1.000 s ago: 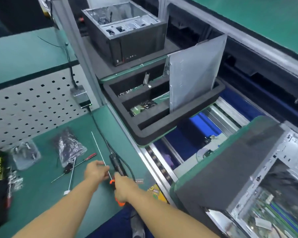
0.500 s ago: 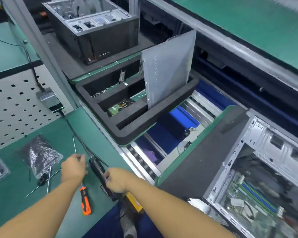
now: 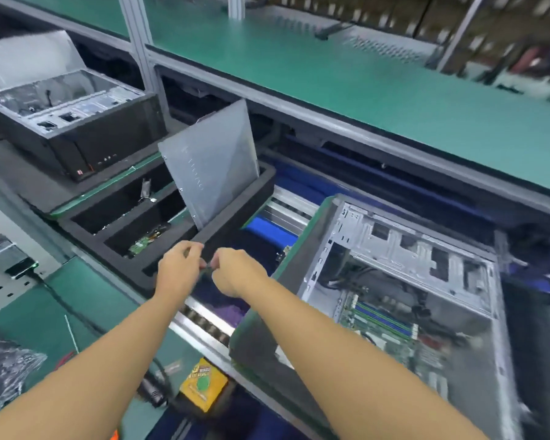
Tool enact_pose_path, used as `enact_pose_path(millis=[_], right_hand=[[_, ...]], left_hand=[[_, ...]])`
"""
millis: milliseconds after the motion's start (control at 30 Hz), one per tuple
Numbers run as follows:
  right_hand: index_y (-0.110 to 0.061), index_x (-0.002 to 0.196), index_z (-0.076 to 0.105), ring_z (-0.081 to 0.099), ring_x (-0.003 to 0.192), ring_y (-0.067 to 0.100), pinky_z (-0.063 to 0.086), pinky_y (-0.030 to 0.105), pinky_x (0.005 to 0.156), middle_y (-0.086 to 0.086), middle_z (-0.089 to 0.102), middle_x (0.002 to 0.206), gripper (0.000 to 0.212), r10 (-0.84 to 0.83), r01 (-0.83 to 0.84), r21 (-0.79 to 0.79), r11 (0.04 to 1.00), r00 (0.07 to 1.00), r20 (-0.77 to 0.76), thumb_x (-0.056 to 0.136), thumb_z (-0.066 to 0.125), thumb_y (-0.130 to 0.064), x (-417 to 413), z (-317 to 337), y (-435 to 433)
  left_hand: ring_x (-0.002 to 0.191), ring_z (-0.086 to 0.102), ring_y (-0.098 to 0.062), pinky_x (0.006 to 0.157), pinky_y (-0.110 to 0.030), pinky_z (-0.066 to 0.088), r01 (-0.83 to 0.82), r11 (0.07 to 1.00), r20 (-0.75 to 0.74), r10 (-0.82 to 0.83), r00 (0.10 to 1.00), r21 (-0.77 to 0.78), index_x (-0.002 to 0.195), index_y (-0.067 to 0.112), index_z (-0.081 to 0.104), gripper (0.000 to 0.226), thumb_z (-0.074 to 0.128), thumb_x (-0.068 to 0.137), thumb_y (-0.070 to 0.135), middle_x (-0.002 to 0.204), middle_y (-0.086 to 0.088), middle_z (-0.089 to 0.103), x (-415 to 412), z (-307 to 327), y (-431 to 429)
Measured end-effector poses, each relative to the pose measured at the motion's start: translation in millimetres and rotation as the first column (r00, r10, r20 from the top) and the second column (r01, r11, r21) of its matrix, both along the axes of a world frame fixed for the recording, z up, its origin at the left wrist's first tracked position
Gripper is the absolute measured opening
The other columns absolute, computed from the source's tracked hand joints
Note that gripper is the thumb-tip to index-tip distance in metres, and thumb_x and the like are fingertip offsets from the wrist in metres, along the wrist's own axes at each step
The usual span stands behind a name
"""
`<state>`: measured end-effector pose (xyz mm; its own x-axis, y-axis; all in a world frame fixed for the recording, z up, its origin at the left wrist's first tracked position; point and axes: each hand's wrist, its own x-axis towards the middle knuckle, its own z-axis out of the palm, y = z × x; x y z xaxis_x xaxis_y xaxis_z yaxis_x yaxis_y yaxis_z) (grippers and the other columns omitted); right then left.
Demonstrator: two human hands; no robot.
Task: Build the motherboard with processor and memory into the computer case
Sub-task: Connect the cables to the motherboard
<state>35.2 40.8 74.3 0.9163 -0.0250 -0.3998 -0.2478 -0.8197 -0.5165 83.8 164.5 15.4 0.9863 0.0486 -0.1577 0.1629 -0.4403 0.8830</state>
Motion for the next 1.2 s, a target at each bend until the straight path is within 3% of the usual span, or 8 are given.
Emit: enact_pose_path(millis=[200,433,600,700,800,967,1100,1200], right_hand=[[-0.026,0.108,0.064,0.065,0.1,0.028,0.054,0.039,0.089,0.004,0.07,0.111,0.026,-0.293,0.279,0.116,0.953,0.946,0.136,0.092,0.046,-0.016,-45,39,-104],[-0.018,0.093,0.062,0.067,0.082,0.03,0.057,0.042,0.078,0.007,0.075,0.091,0.015,-0.424,0.419,0.093,0.903,0.905,0.039,0.093,0.046,-0.016,-122,41,-221],[-0.005,0.104,0.066,0.065,0.065,0.021,0.056,0.031,0.06,0.017,0.072,0.098,0.018,-0.459,0.474,0.055,0.879,0.872,-0.171,0.098,0.049,-0.003,-172,27,-277],[-0.001,0.121,0.065,0.068,0.089,0.028,0.056,0.033,0.075,0.018,0.07,0.115,0.028,-0.437,0.431,-0.086,0.898,0.859,-0.265,0.094,0.057,-0.005,-191,5,-289],[0.0,0.123,0.062,0.062,0.113,0.037,0.045,0.037,0.083,0.02,0.064,0.123,0.029,-0.426,0.388,-0.177,0.904,0.844,-0.325,0.096,0.055,-0.01,-200,-21,-278],[0.004,0.149,0.035,0.042,0.136,0.041,0.033,0.048,0.115,0.024,0.038,0.152,0.048,-0.458,0.357,-0.289,0.888,0.748,-0.48,0.106,0.037,-0.017,-187,-68,-261],[0.008,0.155,0.0,0.011,0.146,0.05,0.03,0.052,0.117,0.028,0.002,0.161,0.081,-0.519,0.378,-0.361,0.853,0.689,-0.506,0.105,0.046,-0.035,-191,-88,-260],[-0.001,0.156,0.002,0.012,0.147,0.043,0.032,0.05,0.115,0.02,0.0,0.161,0.091,-0.695,0.6,-0.351,0.719,0.601,-0.395,0.098,0.056,-0.045,-202,-94,-263]], left_hand=[[0.045,0.053,-0.015,0.048,-0.023,0.043,0.25,0.961,0.13,-0.235,0.963,-0.116,0.086,0.033,0.065,0.019,0.047,0.083,0.036,0.065,0.003,0.068,-26,45,-109],[0.045,0.05,-0.011,0.052,-0.027,0.042,0.564,0.821,0.134,-0.55,0.824,-0.096,0.093,0.028,0.064,0.02,0.047,0.089,0.019,0.062,0.001,0.067,-79,59,-214],[0.054,0.061,-0.012,0.048,-0.027,0.048,0.756,0.635,-0.132,-0.745,0.654,0.161,0.087,0.025,0.065,0.017,0.05,0.093,0.019,0.065,0.006,0.069,-103,37,-263],[0.063,0.063,-0.021,0.06,-0.028,0.054,0.811,0.4,-0.378,-0.736,0.561,0.426,0.075,0.011,0.06,0.026,0.05,0.092,0.028,0.077,-0.009,0.069,-110,21,-276],[0.059,0.051,-0.021,0.054,-0.026,0.043,0.836,0.297,-0.541,-0.653,0.53,0.461,0.081,0.005,0.051,0.028,0.05,0.092,0.03,0.073,-0.008,0.054,-112,7,-283],[0.066,0.045,-0.02,0.061,-0.027,0.039,0.845,0.491,-0.669,-0.558,0.491,0.211,0.104,0.004,0.051,0.025,0.05,0.093,0.027,0.08,-0.008,0.049,-102,-20,-287],[0.062,0.041,-0.02,0.061,-0.028,0.036,0.733,0.667,-0.628,-0.515,0.584,0.135,0.089,0.005,0.05,0.013,0.053,0.093,0.017,0.078,-0.011,0.047,-98,-39,-294],[0.071,0.053,-0.025,0.063,-0.028,0.039,0.691,0.717,-0.624,-0.498,0.602,0.094,0.11,0.0,0.052,0.024,0.053,0.092,0.014,0.087,-0.018,0.054,-95,-52,-298]])
